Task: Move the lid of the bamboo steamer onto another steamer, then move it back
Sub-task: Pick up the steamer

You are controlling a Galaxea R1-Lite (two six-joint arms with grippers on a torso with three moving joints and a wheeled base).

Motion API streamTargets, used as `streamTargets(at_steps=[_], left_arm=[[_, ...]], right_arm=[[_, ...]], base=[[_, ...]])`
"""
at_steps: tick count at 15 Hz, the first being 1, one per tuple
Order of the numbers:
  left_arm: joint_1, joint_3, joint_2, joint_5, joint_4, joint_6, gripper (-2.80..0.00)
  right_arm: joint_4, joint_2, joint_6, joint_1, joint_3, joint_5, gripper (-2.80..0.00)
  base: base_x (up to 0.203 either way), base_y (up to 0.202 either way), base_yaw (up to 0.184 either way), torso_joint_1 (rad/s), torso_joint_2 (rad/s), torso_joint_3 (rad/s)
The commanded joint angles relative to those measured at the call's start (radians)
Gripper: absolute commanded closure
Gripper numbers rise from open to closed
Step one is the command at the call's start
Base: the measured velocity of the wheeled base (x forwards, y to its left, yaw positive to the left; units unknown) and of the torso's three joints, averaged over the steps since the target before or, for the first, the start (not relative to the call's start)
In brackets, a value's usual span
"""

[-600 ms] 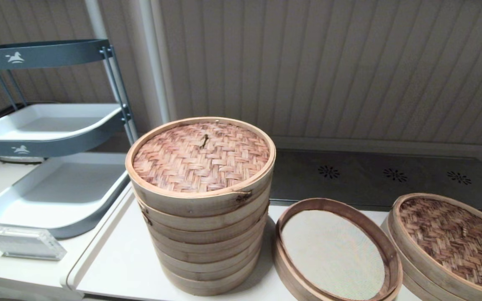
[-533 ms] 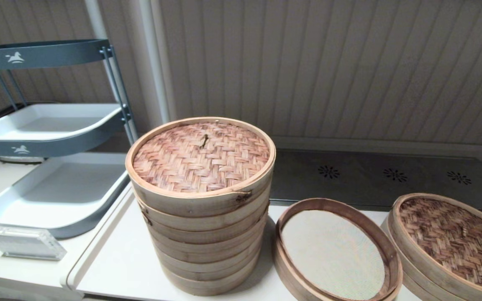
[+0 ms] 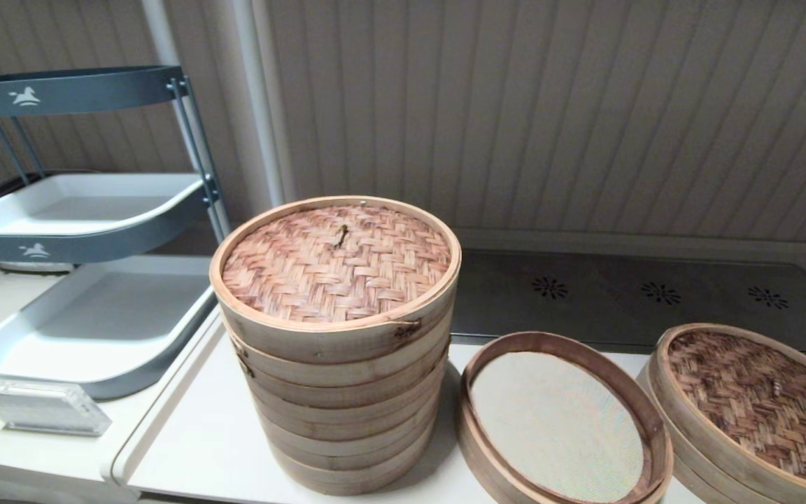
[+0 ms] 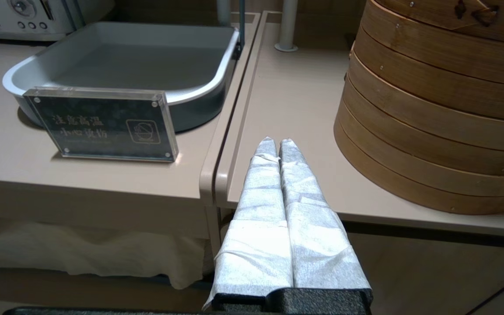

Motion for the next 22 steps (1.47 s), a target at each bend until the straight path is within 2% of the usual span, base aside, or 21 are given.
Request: streamTargets(at_steps=[1, 4, 9, 12, 15, 17, 20, 22], left_arm=[[0.000, 0.003, 0.001, 0.000, 0.000, -0.001, 0.00], [0.000, 0.003, 0.001, 0.000, 0.000, -0.001, 0.00], [0.000, 0.003, 0.001, 0.000, 0.000, -0.001, 0.00], [0.000, 0.003, 0.001, 0.000, 0.000, -0.001, 0.00], [0.000, 0.003, 0.001, 0.000, 0.000, -0.001, 0.00], [0.000, 0.003, 0.001, 0.000, 0.000, -0.001, 0.00], [0.000, 0.003, 0.001, 0.000, 0.000, -0.001, 0.00], [0.000, 0.003, 0.001, 0.000, 0.000, -0.001, 0.00]], right_arm=[[-0.001, 0.000, -0.001, -0.002, 0.000, 0.000, 0.00], [0.000, 0.003, -0.014, 0.002, -0.040, 0.003, 0.00], [0.103, 0.220, -0.020, 0.003, -0.400, -0.001, 0.00], [0.117, 0.437, -0.020, -0.001, -0.520, -0.095, 0.00], [0.149, 0.660, -0.016, -0.022, -0.621, -0.249, 0.00], [0.210, 0.773, 0.005, -0.036, -0.673, -0.293, 0.00], [0.267, 0.938, 0.057, -0.114, -0.725, -0.296, 0.00], [0.273, 1.051, 0.069, -0.228, -0.757, -0.259, 0.00]], base=[[0.000, 0.000, 0.000, 0.000, 0.00, 0.000], [0.000, 0.000, 0.000, 0.000, 0.00, 0.000], [0.000, 0.000, 0.000, 0.000, 0.00, 0.000], [0.000, 0.000, 0.000, 0.000, 0.00, 0.000], [0.000, 0.000, 0.000, 0.000, 0.00, 0.000], [0.000, 0.000, 0.000, 0.000, 0.00, 0.000], [0.000, 0.000, 0.000, 0.000, 0.00, 0.000], [0.000, 0.000, 0.000, 0.000, 0.00, 0.000]])
